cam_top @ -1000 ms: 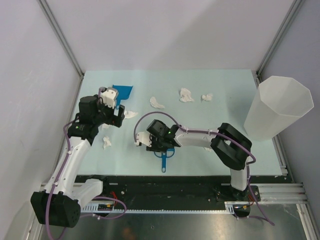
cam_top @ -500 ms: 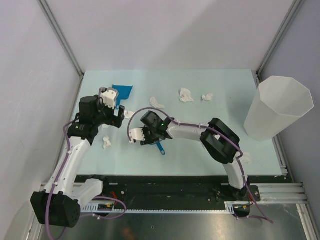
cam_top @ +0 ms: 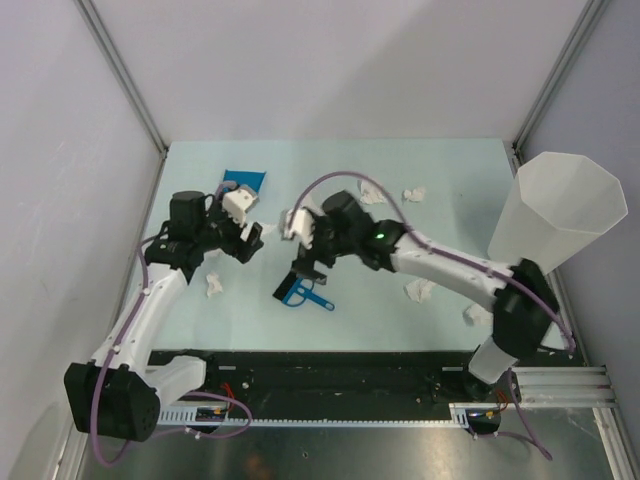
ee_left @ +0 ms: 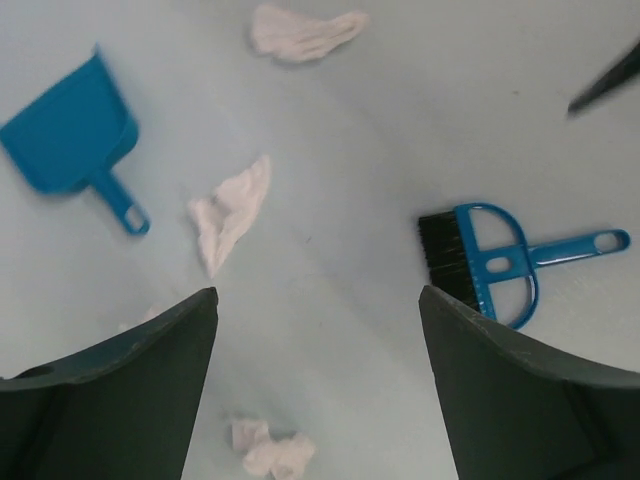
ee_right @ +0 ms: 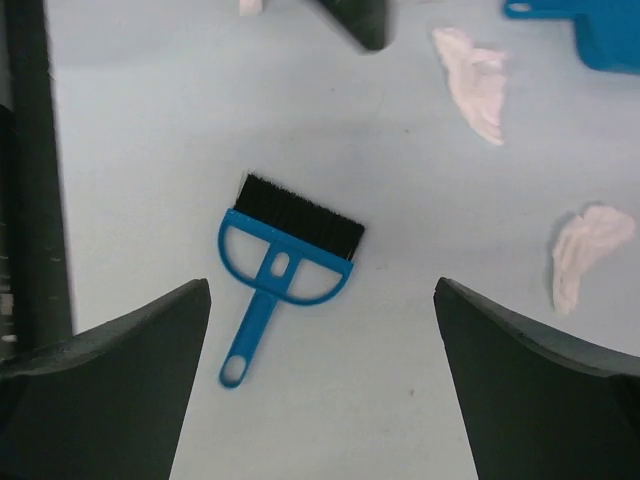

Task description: Sweep away the paper scraps from the table

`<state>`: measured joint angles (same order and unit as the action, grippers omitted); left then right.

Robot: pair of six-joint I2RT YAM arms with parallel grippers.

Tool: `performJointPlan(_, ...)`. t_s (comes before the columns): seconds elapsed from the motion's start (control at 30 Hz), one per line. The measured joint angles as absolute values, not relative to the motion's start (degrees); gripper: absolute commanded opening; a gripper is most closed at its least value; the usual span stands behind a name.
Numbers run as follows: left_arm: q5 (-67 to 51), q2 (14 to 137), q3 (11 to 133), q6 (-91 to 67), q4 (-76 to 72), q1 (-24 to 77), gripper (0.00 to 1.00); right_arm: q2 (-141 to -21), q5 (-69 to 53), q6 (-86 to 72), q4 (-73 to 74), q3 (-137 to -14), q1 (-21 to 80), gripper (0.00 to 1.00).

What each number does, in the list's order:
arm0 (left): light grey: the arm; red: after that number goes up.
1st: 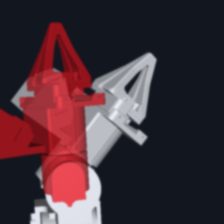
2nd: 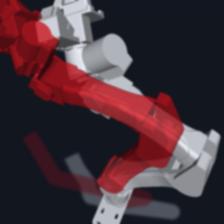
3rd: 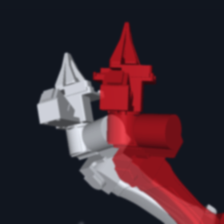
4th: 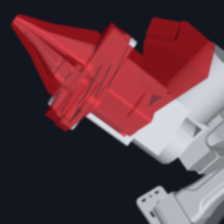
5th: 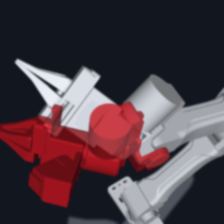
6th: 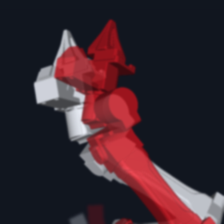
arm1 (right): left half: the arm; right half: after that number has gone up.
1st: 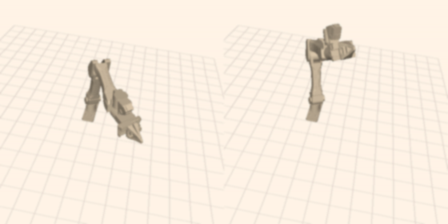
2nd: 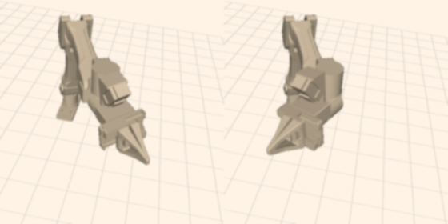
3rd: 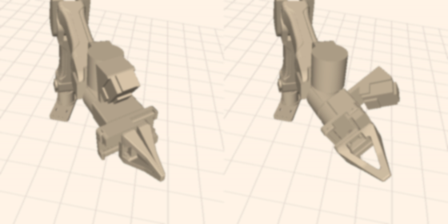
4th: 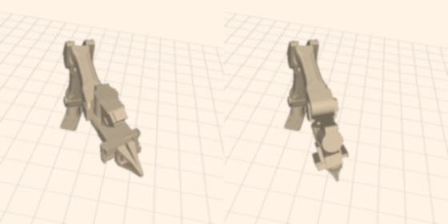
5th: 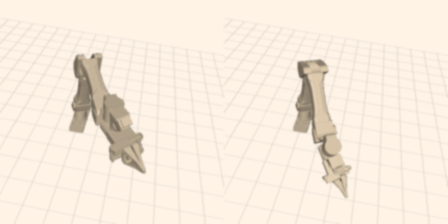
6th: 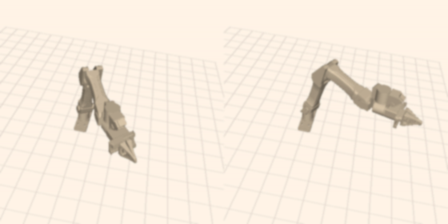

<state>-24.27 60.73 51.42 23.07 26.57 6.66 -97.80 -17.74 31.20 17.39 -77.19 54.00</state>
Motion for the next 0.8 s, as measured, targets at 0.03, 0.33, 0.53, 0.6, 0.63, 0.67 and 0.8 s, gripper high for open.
performJointPlan(0.03,-25.3,61.1,51.4,24.8,26.6,7.5,0.81,-94.6,-19.3,28.8,17.1,-75.8,52.5,1.0)
performJointPlan(0.33,-26.6,68.9,50.6,47.1,27.6,28.9,0.62,-78.4,-24.6,12.3,14.9,-57.1,38.6,0.99)
performJointPlan(0.53,-25.6,82.0,53.6,56.4,28.4,30.5,0.66,-71.5,-24.4,6.5,15.1,-50.1,33.7,0.99)
performJointPlan(0.6,-25.6,84.8,55.0,58.3,28.5,30.6,0.66,-69.3,-24.0,5.5,14.9,-49.3,33.1,0.99)
performJointPlan(0.63,-25.6,86.0,55.8,59.1,28.5,30.8,0.66,-68.4,-23.8,5.0,14.5,-49.0,33.1,0.99)
performJointPlan(0.67,-25.6,87.1,56.6,59.6,28.5,31.0,0.66,-67.7,-23.8,4.6,14.2,-48.7,32.9,0.99)
performJointPlan(0.8,-25.0,91.4,60.1,60.6,28.3,32.5,0.62,-66.4,-23.3,3.6,13.3,-47.0,32.7,0.99)
